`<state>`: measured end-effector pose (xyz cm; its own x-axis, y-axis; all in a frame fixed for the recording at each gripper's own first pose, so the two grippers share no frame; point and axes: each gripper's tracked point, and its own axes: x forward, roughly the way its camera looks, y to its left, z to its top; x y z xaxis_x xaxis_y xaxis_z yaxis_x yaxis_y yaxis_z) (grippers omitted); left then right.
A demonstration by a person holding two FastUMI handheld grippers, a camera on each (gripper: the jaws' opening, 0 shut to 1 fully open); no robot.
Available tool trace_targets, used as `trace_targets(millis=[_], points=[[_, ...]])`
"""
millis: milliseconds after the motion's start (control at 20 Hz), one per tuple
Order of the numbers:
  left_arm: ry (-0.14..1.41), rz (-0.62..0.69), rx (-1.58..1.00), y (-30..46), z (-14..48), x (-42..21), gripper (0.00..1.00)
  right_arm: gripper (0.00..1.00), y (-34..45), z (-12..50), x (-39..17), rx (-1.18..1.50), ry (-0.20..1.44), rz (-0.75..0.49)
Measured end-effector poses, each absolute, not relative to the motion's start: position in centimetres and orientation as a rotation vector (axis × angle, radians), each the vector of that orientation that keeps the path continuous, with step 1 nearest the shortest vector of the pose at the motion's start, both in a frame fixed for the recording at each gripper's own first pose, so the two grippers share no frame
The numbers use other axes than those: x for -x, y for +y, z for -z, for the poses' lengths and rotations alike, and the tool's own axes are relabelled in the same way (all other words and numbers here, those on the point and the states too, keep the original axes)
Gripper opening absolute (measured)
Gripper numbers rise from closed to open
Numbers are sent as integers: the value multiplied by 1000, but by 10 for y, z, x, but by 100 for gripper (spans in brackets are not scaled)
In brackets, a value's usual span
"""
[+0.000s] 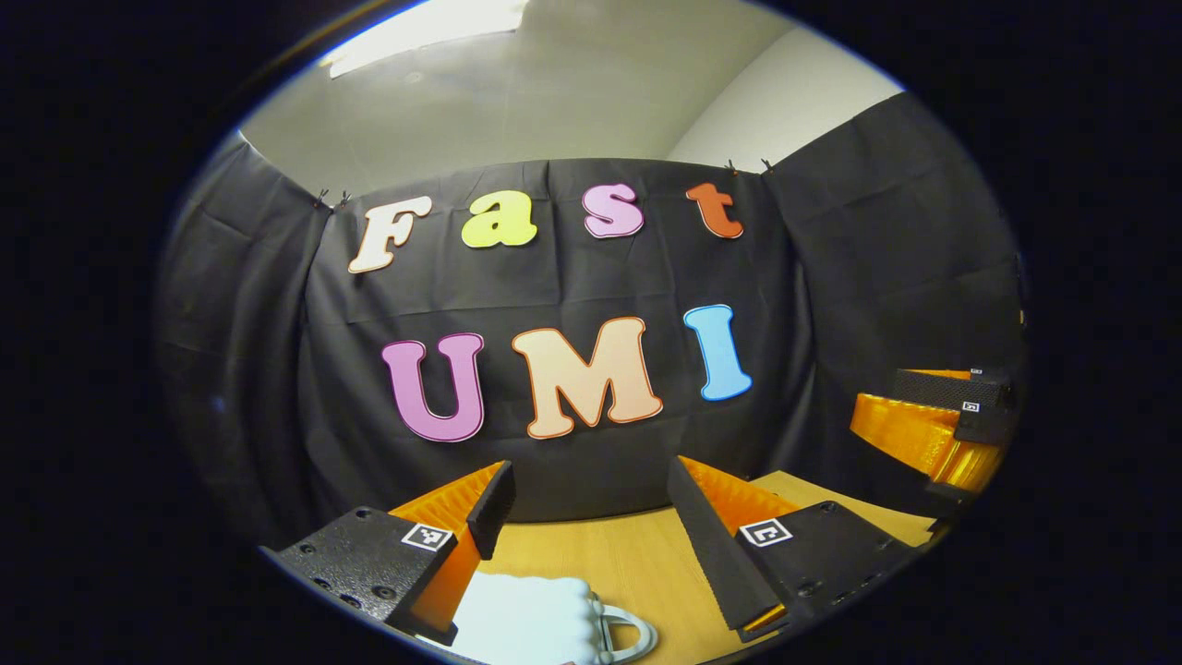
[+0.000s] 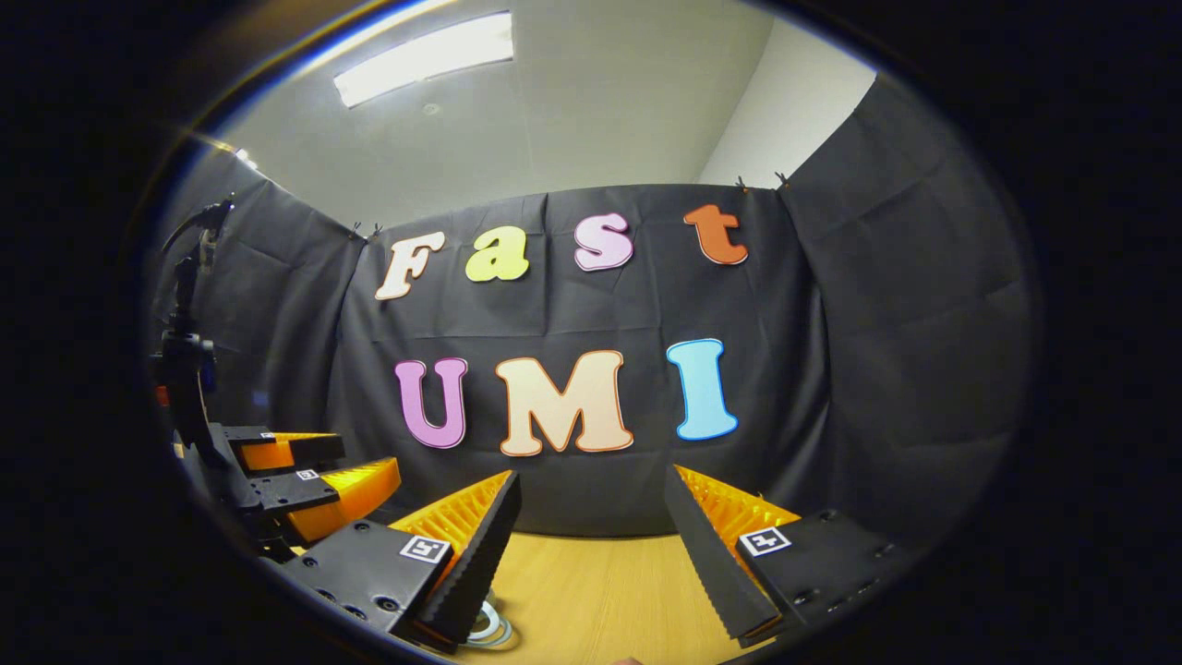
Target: First open the suitcase, pack the skin care products into it, and then close the suitcase.
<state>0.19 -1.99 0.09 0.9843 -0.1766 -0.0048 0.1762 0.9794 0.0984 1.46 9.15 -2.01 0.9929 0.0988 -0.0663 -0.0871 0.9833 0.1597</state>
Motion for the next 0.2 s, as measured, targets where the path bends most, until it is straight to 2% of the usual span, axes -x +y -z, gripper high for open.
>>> trace_targets(millis=[200], points=[[-10, 172, -79, -12, -3, -6, 97, 97, 103, 16, -20, -126, 59, -104]])
